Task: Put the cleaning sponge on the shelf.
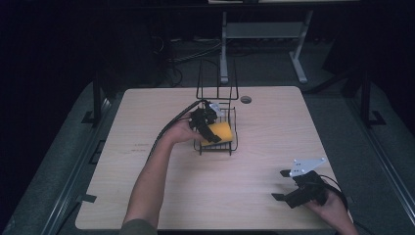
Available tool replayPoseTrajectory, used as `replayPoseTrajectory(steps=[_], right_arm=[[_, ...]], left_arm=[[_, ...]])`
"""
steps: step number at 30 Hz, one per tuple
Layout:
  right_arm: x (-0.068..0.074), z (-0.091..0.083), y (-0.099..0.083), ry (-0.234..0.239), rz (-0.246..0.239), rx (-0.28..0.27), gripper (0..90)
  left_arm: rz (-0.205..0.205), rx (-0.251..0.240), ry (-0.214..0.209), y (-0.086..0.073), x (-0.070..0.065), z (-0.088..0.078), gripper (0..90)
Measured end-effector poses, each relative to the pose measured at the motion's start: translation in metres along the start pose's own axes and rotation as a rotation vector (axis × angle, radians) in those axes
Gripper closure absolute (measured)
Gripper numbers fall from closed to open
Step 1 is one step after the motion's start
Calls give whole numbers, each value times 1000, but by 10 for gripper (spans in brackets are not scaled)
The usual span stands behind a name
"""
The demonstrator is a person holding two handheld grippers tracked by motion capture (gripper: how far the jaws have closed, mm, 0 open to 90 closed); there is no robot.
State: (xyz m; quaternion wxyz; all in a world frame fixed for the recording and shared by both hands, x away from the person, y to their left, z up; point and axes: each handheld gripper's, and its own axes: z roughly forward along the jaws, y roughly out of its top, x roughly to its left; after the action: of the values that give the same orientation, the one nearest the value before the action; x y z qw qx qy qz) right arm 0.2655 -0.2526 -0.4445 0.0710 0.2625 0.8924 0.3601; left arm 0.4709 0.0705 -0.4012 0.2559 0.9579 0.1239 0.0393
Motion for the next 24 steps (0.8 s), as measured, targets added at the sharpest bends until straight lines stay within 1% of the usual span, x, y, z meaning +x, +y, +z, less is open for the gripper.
replayPoseTrajectory(steps=[1, 5, 6, 9, 14, 18, 20, 21, 23, 24], right_arm=[[0, 0, 0, 0, 0, 0, 136], [0, 1, 1, 1, -6, 5, 136], [1, 1, 1, 2, -7, 5, 136], [1, 1, 1, 3, -6, 5, 136], [1, 2, 1, 3, -5, 8, 136], [2, 1, 2, 1, -6, 7, 136], [2, 1, 2, 2, -3, 6, 136], [2, 1, 2, 2, -4, 7, 136], [2, 1, 2, -1, -9, 9, 136], [2, 2, 3, -2, -12, 10, 136]], left_arm=[[5, 2, -2, 0, 0, -2, 163], [6, 0, 16, -1, -1, -7, 163], [-1, -2, 21, -1, -2, -8, 163], [4, -14, 19, -1, -3, -12, 163], [12, -8, 22, -2, -5, -18, 163], [18, -16, 32, -5, -7, -22, 164], [8, -18, 36, -9, -10, -24, 164], [15, -10, 40, -10, -11, -26, 164], [2, -22, 43, -13, -14, -27, 164], [6, -16, 46, -13, -15, -28, 164]])
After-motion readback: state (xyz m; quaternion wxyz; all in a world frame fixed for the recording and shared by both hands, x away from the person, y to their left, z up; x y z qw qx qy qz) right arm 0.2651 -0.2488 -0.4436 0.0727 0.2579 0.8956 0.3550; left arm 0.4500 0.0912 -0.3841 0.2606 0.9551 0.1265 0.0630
